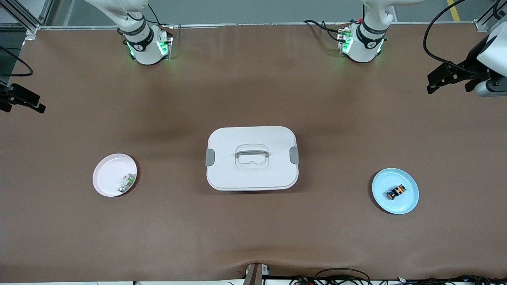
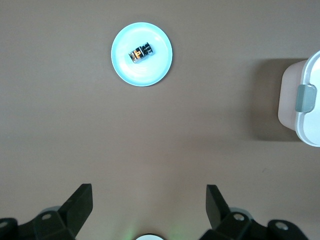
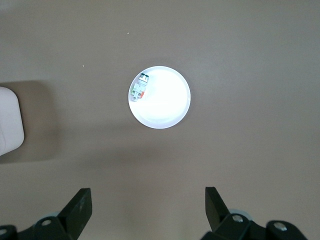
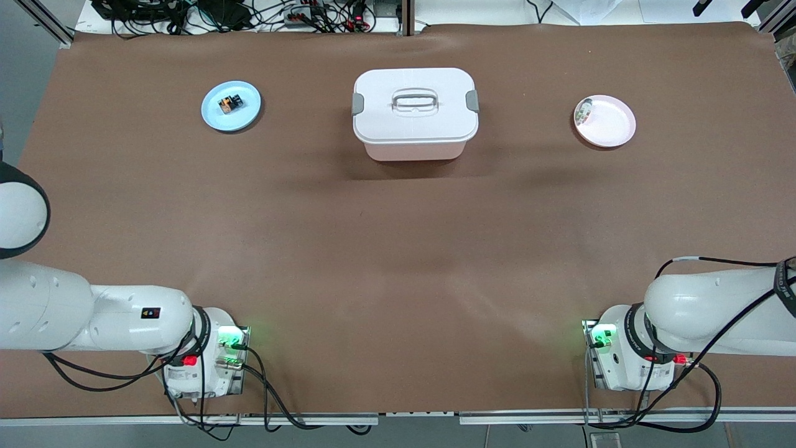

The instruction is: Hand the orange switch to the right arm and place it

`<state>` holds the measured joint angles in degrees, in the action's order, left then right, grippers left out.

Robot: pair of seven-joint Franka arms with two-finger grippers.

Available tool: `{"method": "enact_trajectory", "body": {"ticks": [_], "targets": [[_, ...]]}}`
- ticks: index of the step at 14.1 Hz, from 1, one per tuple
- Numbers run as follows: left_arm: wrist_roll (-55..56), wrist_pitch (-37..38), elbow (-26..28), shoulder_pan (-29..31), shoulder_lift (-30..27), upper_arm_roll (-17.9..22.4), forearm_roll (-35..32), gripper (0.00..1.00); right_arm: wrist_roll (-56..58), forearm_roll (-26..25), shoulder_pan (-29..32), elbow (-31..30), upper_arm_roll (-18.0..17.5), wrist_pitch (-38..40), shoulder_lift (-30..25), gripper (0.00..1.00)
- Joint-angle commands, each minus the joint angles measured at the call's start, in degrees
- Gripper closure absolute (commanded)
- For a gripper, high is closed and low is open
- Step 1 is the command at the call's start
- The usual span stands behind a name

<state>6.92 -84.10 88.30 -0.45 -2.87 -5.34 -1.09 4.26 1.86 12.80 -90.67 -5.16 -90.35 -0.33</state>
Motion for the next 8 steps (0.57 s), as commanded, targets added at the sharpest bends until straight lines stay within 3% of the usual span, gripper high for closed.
{"method": "enact_trajectory", "body": {"ticks": [1,8], "targets": [[0.20,1.30,-1.64,0.10,0.67,-0.11,-1.02,0.00,-0.40,0.25,0.47,1.11,-0.47,0.87,0.41,0.00],[0.19,0.26,-1.29,1.76,5.32,0.15,-1.55,0.00,-0.40,0.25,0.47,1.11,-0.47,0.87,0.41,0.00]]}}
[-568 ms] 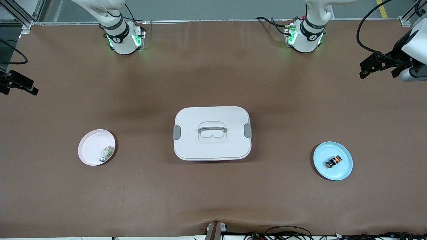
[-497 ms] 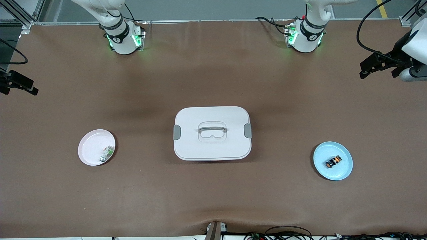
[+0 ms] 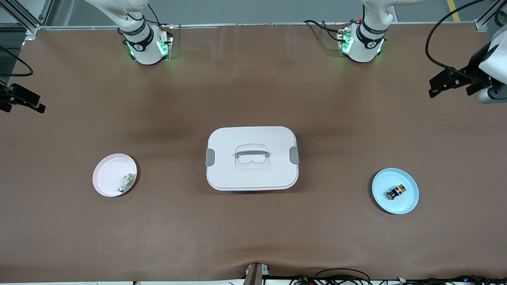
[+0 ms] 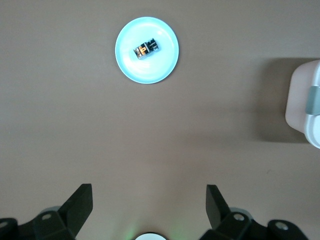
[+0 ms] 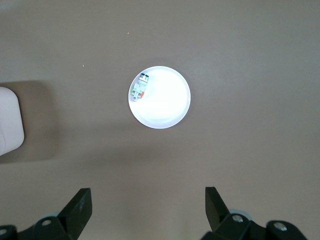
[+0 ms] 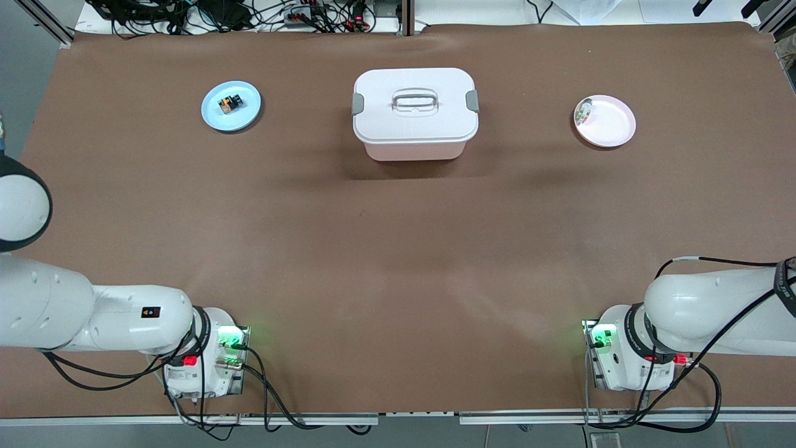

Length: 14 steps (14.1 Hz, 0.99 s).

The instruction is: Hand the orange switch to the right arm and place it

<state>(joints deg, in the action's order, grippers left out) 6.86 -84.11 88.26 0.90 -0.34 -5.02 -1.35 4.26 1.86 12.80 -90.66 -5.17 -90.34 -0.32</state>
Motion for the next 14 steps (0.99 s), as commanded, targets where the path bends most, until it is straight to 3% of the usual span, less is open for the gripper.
{"method": "enact_trajectory", "body": {"ticks": [1,3,8,14], "targets": [[0.35,-0.78,-0.38,0.94,3.84,0.01,-1.29,0.00,-0.40,0.25,0.56,1.10,-0.46,0.86,0.41,0.00],[0.44,-5.16,2.86,3.04,5.08,-0.08,-1.29,0.00,-0.40,0.25,0.56,1.10,-0.46,0.86,0.41,0.00],[1.49,-25.01,14.64,6.74,6.92,-0.25,-1.29,0.00,-0.40,0.25,0.74,1.10,-0.46,0.86,0.41,0.00],[9.83,-38.04,16.15,7.79,15.88,-0.08,-1.29,0.00,-0.40,0.16,0.91,1.19,-0.46,0.86,0.41,0.00]]}}
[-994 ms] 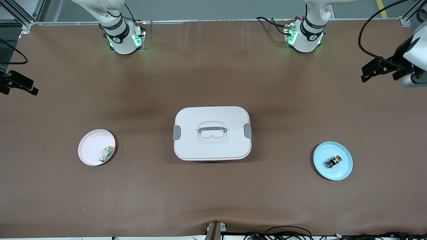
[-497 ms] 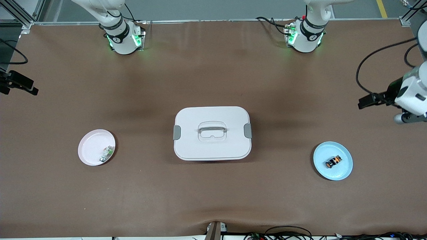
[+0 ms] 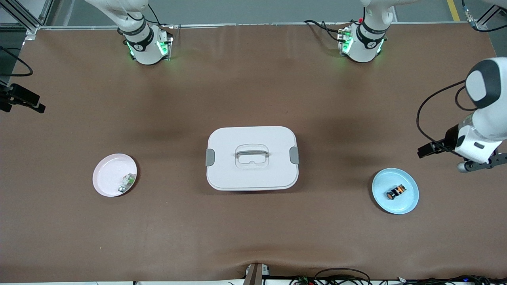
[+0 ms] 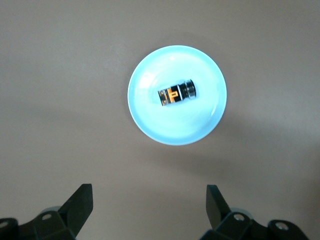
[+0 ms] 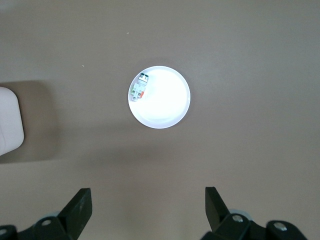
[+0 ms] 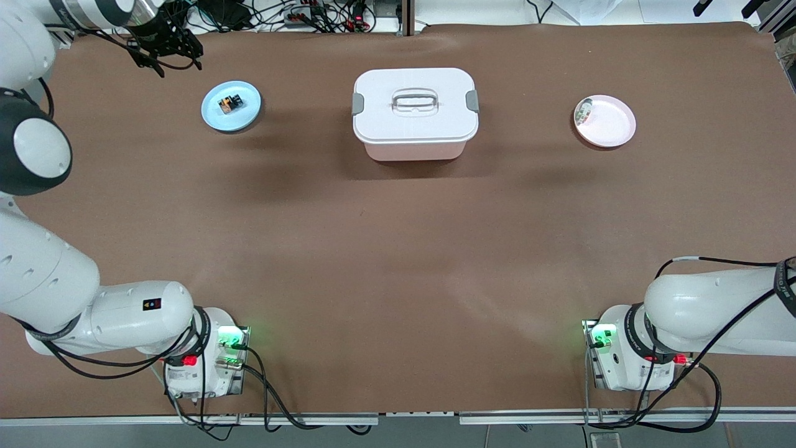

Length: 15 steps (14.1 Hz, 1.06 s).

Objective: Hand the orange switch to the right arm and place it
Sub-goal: 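Reach the left gripper down to the orange switch on the blue plate, then close the left gripper on the orange switch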

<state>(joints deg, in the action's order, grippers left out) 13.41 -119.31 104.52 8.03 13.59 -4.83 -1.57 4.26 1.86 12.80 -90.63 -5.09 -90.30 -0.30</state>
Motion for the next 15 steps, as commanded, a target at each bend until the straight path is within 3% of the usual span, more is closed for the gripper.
{"method": "enact_trajectory", "body": {"ticks": [1,7,15], "targets": [[4.25,-4.59,-0.11,0.75,3.71,-0.35,-0.98,0.00,-0.40,0.16,0.91,1.16,-0.54,0.82,0.39,0.00],[11.27,-20.41,0.42,0.14,13.91,-0.35,-0.98,0.00,-0.40,0.16,0.82,1.16,-0.54,0.82,0.39,0.00],[13.14,-28.68,-2.74,-0.65,22.88,-0.62,-0.28,0.00,-0.40,0.16,0.82,1.16,-0.54,0.91,0.39,0.00]]}}
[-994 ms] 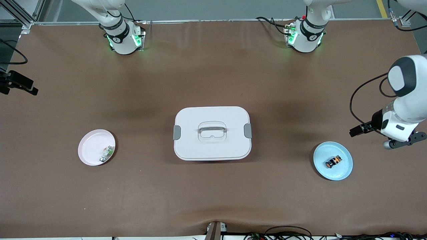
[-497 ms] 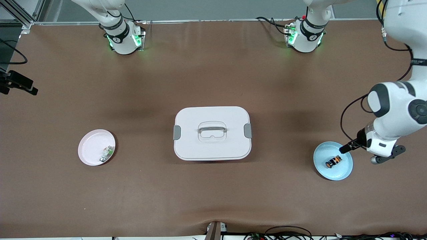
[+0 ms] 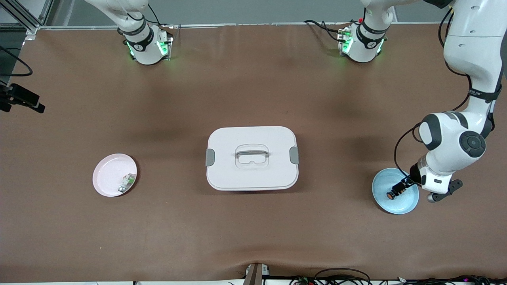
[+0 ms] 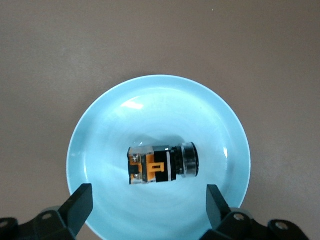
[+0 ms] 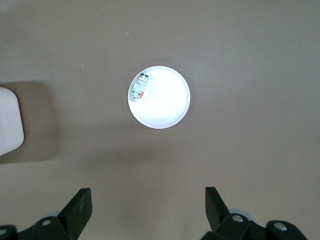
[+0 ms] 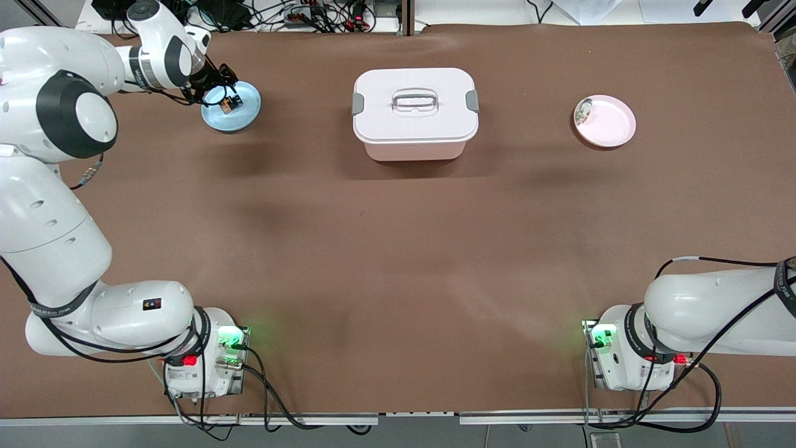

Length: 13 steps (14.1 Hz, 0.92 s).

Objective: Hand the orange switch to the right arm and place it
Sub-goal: 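Close the left gripper on the orange switch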

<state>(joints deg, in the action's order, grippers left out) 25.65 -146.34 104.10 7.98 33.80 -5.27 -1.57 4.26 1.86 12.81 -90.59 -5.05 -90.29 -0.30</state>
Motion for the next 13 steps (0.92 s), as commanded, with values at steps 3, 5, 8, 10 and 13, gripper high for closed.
{"method": "enact_trajectory", "body": {"ticks": [3,5,8,10,13], "targets": [[0.98,-4.03,-2.94,-0.87,4.51,-0.18,-0.10,0.00,-0.40,0.08,0.90,1.12,-0.49,0.99,0.39,0.00],[0.98,-5.35,-3.03,-0.86,5.39,-0.18,-0.10,0.00,-0.40,-0.19,0.90,1.12,-0.49,1.25,0.39,0.00],[1.24,-5.88,-3.29,-0.52,6.10,-0.18,-0.01,0.00,-0.40,-0.36,0.82,1.12,-0.49,1.25,0.39,0.00],[2.90,-6.50,-3.21,-0.51,6.45,-0.09,-0.10,0.00,-0.40,-0.36,0.82,1.12,-0.49,1.25,0.39,0.00],[3.18,-6.50,-2.77,-0.51,6.28,-0.09,-0.19,0.26,-0.40,-0.36,0.82,1.12,-0.49,1.25,0.39,0.00]]}}
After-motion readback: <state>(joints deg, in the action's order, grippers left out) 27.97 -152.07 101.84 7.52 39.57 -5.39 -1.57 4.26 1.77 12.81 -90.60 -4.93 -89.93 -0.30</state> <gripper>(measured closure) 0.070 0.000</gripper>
